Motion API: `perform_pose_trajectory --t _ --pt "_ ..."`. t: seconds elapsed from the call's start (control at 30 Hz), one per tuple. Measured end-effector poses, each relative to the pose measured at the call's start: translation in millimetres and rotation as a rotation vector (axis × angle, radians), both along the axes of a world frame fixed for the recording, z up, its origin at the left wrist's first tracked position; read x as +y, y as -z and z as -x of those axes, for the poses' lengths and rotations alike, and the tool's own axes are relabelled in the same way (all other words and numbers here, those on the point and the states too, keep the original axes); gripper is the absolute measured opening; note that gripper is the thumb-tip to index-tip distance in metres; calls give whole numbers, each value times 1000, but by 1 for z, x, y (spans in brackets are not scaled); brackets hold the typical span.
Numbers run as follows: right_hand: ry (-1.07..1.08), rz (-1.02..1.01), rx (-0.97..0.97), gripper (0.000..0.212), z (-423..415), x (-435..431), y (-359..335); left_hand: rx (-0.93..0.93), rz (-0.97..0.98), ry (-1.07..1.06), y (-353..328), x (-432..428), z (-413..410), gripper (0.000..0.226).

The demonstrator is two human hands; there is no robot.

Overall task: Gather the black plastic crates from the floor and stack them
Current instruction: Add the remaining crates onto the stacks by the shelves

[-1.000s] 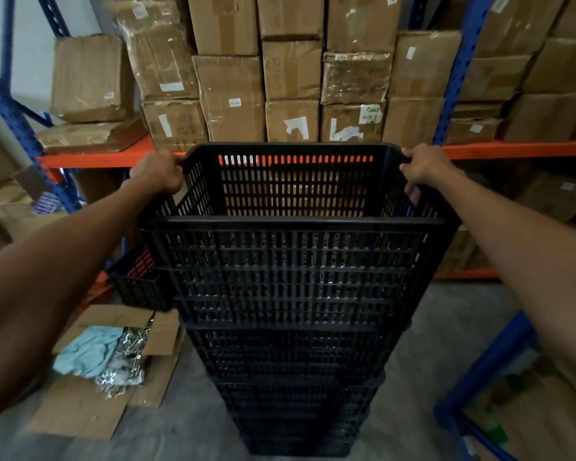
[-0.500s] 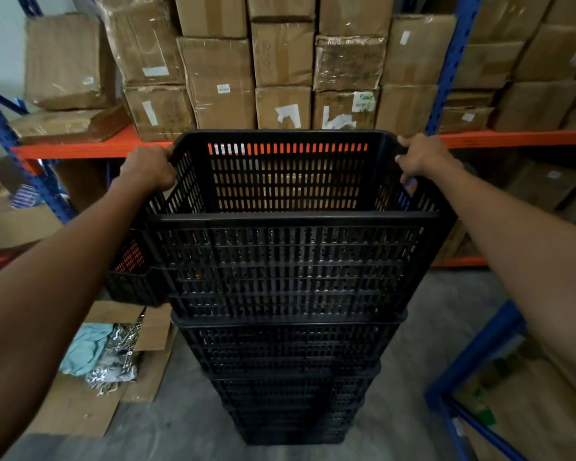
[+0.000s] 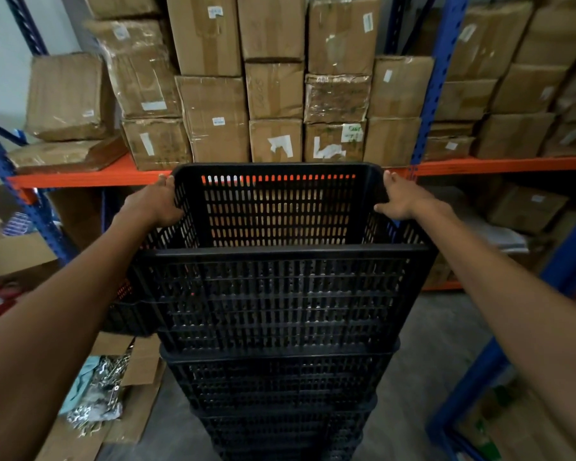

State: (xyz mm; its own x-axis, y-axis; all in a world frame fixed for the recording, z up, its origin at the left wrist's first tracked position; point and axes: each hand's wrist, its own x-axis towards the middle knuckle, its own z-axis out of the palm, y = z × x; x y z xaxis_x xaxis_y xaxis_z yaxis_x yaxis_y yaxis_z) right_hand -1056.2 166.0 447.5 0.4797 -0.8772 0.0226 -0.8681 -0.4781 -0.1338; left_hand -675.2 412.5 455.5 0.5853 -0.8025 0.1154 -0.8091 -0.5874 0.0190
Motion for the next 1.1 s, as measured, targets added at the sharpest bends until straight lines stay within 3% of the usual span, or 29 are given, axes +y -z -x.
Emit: perform_pose_trajectory --t 0.3,0.4,0.47,0.7,0.93,1.1 --pt "47 140 139 80 -6 22 -6 -50 -53 -12 -1 6 3 88" --pt "120 164 187 62 -20 33 -24 146 85 24 -13 7 1 68" --pt "83 131 118 49 -47 44 -47 217 171 7 -29 11 -6 50" --pt "-325 140 -131 39 -222 102 -113 110 250 -91 -84 74 -68 53" --pt "-582 75 -48 51 -425 195 -107 95 178 -199 -61 159 -181 35" --pt "-641 -33 -24 60 -573 272 -91 179 135 -296 -15 208 -295 44"
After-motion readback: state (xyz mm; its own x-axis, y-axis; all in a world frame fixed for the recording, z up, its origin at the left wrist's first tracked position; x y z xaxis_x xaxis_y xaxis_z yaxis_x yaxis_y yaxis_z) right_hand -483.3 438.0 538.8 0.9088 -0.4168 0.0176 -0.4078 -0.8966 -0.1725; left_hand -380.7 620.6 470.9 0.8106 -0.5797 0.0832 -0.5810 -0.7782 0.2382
